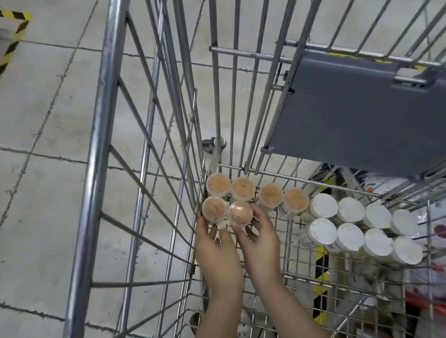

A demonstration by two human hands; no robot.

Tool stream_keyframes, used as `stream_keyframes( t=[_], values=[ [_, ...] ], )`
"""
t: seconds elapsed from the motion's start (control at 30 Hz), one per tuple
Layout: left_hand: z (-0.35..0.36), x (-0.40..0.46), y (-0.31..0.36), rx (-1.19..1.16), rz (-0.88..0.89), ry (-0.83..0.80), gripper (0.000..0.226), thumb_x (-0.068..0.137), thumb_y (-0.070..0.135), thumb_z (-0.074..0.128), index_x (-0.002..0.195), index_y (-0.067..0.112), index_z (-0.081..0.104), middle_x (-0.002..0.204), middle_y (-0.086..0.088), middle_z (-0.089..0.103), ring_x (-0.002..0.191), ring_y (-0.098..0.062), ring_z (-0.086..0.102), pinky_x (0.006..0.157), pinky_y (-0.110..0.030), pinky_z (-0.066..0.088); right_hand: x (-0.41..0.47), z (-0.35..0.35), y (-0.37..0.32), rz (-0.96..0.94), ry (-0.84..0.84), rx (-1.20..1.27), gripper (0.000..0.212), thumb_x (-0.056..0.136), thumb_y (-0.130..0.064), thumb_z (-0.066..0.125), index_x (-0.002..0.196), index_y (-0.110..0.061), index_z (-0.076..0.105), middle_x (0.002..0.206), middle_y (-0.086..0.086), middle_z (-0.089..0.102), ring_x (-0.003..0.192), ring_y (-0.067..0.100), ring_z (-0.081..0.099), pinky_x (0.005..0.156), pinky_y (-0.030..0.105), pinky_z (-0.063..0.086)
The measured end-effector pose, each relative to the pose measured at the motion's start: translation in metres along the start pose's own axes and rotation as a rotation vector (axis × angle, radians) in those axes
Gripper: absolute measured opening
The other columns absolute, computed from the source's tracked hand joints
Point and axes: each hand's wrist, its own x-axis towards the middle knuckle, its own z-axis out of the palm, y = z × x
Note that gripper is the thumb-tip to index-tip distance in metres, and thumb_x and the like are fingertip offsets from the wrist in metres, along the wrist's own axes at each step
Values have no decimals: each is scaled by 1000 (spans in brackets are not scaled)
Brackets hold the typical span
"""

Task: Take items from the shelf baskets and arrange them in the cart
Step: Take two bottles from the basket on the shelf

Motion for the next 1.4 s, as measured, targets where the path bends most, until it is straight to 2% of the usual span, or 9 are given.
stream_keyframes(
  t=[0.23,0.4,0.67,0.77,0.87,1.03,1.17,1.3,1.4],
  values=[
    [-14,-8,-7,32,-100,7,37,94,5,48,130,15,54,119,4,59,113,-11,54,90,-23,38,-6,-15,-5,86,-49,35,60,90,-8,64,144,-19,41,143,-8,47,131,11,44,110,39,39],
    [-34,-29,-3,62,-151,-40,30,94,6,50,123,11,58,120,-1,61,109,-15,55,89,-24,38,-42,-61,-14,137,-39,-1,38,94,-7,57,128,-23,52,129,-8,56,120,8,52,104,27,41],
    [-96,-111,27,286,12,-447,37,97,11,49,133,13,50,135,-2,54,104,-5,55,91,-17,40,-157,-133,-44,135,-30,-262,36,96,-13,54,131,-21,53,130,-10,54,120,7,51,106,28,40],
    [-137,-151,42,464,212,-646,46,97,15,50,142,18,42,145,3,43,106,2,51,91,-11,36,-217,-153,-59,120,-16,-377,39,97,-20,53,135,-25,49,130,-13,53,104,-1,53,89,19,44],
    [-188,-188,54,582,374,-803,52,97,19,52,146,17,35,145,2,44,125,-9,45,97,-14,30,-284,-163,-75,83,17,-424,38,94,-14,55,130,-22,53,118,-3,61,89,8,57,78,26,47],
    [-278,-235,64,688,614,-983,41,96,23,52,137,18,47,121,11,49,112,-6,50,73,-3,29,-402,-167,-89,84,43,-455,38,96,-24,55,134,-21,51,136,-4,53,118,14,53,95,24,42],
    [-337,-265,71,714,543,-1057,41,95,17,55,135,20,48,121,12,51,113,-7,52,85,-13,37,-494,-171,-94,102,87,-430,34,96,-24,55,130,-21,54,125,-10,51,119,14,53,82,9,37],
    [-383,-288,78,707,458,-1122,28,93,10,58,120,17,57,112,2,62,101,-11,59,73,-4,41,-571,-176,-100,112,154,-345,25,96,-30,54,120,-39,53,128,-9,54,120,5,48,95,18,36],
    [-403,-307,85,687,448,-1142,17,91,5,59,105,14,62,103,-1,66,99,-16,61,71,-4,42,-621,-181,-100,138,226,-271,27,96,-31,54,124,-30,56,129,-10,55,120,3,50,99,19,39]
  ],
)
